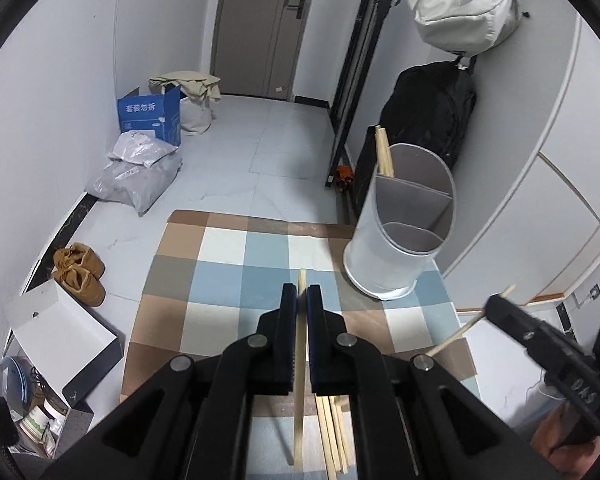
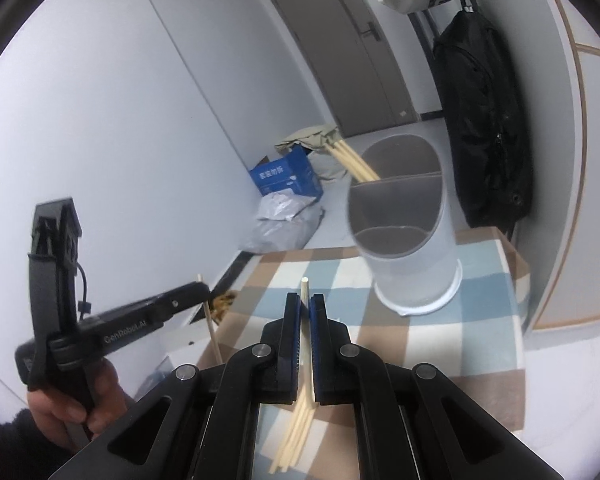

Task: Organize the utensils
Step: 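Lift both held chopsticks upright and carry them over the white holder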

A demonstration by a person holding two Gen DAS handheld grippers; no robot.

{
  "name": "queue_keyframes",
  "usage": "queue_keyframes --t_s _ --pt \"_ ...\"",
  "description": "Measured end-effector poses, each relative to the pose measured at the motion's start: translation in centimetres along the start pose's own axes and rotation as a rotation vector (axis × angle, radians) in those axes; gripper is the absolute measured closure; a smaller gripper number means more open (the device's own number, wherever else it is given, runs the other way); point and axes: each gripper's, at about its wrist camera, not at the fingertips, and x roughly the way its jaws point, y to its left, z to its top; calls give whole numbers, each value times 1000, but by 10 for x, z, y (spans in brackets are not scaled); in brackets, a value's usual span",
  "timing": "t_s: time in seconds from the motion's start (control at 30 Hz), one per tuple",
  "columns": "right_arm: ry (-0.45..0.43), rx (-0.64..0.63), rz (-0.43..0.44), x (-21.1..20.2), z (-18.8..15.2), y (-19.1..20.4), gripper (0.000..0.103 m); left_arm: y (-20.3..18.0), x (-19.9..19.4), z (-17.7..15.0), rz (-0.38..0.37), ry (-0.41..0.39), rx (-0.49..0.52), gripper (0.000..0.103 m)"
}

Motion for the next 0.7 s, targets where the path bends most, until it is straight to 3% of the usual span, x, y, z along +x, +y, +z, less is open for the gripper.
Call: queue_keyframes --t_s 0.4,0.7 --pt "-17 -42 -10 -5 -7 18 99 -18 -20 15 -20 -56 55 102" --pt "-27 -27 -31 -13 18 11 99 -29 -23 43 -60 -74 71 102"
